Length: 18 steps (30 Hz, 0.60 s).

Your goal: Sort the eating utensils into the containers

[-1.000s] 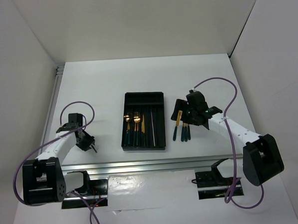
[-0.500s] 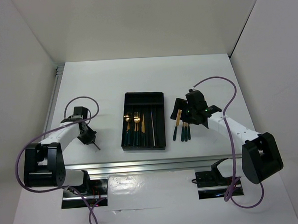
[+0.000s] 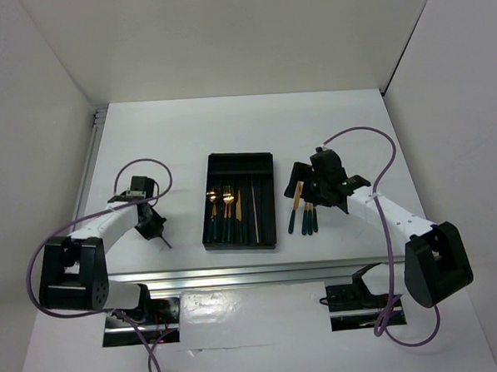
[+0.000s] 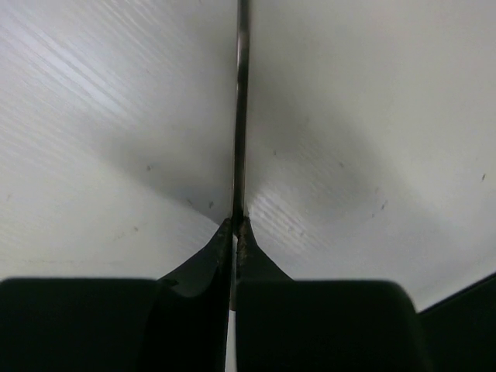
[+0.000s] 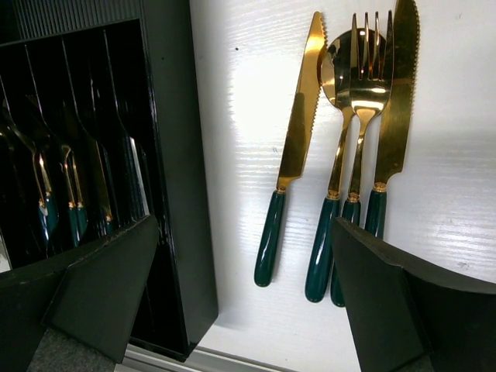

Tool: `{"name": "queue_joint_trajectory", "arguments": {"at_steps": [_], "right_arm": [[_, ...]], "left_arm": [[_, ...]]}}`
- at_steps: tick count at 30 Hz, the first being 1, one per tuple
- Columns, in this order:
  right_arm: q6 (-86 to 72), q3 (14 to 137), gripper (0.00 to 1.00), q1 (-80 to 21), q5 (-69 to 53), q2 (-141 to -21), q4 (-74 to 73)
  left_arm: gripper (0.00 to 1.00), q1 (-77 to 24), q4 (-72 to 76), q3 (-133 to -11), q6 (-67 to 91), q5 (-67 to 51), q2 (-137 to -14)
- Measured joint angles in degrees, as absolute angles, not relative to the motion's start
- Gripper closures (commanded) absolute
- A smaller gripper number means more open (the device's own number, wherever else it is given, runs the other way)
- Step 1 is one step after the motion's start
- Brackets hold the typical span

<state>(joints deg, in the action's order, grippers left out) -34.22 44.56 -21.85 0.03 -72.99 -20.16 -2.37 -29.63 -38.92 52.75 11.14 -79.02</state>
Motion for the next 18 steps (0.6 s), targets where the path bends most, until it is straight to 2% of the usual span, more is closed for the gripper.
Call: {"name": "queue_joint_trajectory", "arguments": {"at_steps": [5, 11, 18], "right_arm": [[-34.3, 44.6, 0.0, -21.8, 0.1, -73.0, -20.2], [-34.3, 44.6, 0.0, -21.8, -0.3, -73.0, -20.1], [-34.3, 44.6, 0.0, -21.8, -0.5, -73.0, -20.1]], "left_arm": [[1.0, -8.3, -35.8, -40.4, 50.9, 11.2, -75.0], [1.0, -11.9, -41.3, -51.7, 45.7, 8.0, -71.1], [1.0, -24.1, -41.9, -61.1, 42.9, 5.1, -71.2]]}}
